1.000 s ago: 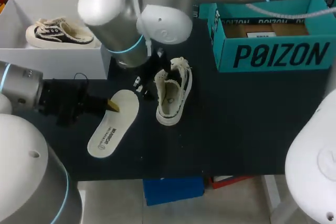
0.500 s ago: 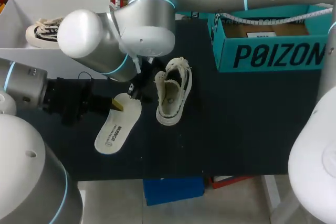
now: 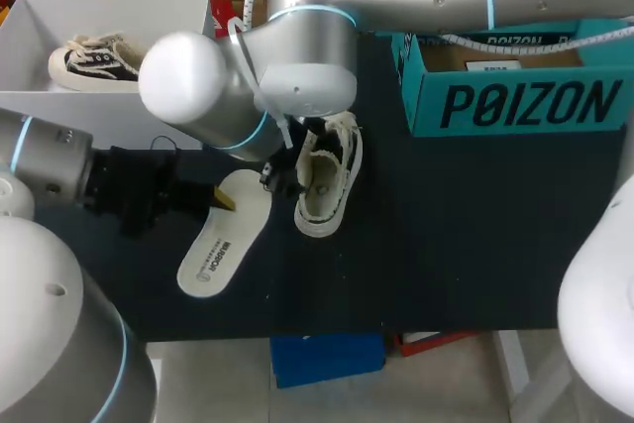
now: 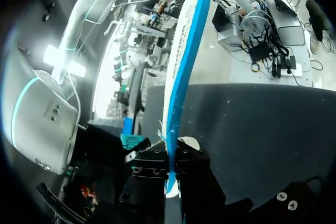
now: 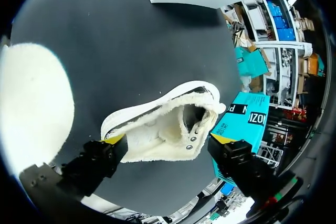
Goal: Take the shoe out of the shoebox, open the shoe tongue, remove and reinsert the insole, then place the shoe into the shoebox
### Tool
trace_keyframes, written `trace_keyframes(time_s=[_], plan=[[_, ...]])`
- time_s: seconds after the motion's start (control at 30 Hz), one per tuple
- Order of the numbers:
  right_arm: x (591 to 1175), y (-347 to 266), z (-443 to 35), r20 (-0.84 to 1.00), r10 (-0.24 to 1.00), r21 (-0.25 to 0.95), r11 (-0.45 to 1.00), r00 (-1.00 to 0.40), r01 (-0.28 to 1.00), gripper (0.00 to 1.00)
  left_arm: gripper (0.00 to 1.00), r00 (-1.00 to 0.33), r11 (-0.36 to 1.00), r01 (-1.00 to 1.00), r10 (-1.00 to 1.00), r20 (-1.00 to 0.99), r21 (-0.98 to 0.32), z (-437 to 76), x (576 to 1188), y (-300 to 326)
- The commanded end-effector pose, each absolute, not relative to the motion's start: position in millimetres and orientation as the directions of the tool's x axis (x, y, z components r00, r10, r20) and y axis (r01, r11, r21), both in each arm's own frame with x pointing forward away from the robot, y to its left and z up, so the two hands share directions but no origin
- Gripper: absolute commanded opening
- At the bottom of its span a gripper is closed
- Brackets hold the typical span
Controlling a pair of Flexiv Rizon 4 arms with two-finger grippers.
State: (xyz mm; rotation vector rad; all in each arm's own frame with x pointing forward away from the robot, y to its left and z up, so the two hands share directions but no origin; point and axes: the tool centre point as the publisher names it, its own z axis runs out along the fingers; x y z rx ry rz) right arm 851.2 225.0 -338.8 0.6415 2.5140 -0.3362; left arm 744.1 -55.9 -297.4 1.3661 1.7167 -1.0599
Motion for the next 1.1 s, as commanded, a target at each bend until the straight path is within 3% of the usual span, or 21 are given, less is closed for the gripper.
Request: trace_keyframes(time_s=[0.03,0.27,0.3,0.37,0.43,1.1], plan=[[848,221,-343,-0.552,0.359,-0.118,0.860,-0.753,0.497,1.00,0.00,-0.207,0.115,0.978,0.419,-0.884,-0.174,-297,745,-59],[846,215,-354,-0.558,0.346,-0.125,0.864,-0.755,0.488,1.00,0.00,-0.209,0.119,0.977,0.422,-0.882,-0.175,-299,746,-57],[846,215,-355,-0.559,0.344,-0.125,0.864,-0.755,0.487,0.96,0.00,-0.209,0.119,0.977,0.422,-0.882,-0.175,-299,746,-57],[847,215,-357,-0.562,0.341,-0.124,0.866,-0.754,0.484,0.60,0.00,-0.210,0.119,0.977,0.422,-0.882,-0.175,-299,746,-58],[849,215,-358,-0.564,0.339,-0.124,0.867,-0.753,0.483,0.47,0.00,-0.209,0.118,0.977,0.422,-0.882,-0.175,-299,746,-58],[867,212,-372,-0.583,0.313,-0.125,0.877,-0.750,0.464,0.45,0.00,-0.189,0.126,0.981,0.463,-0.866,-0.146,-301,751,-55]])
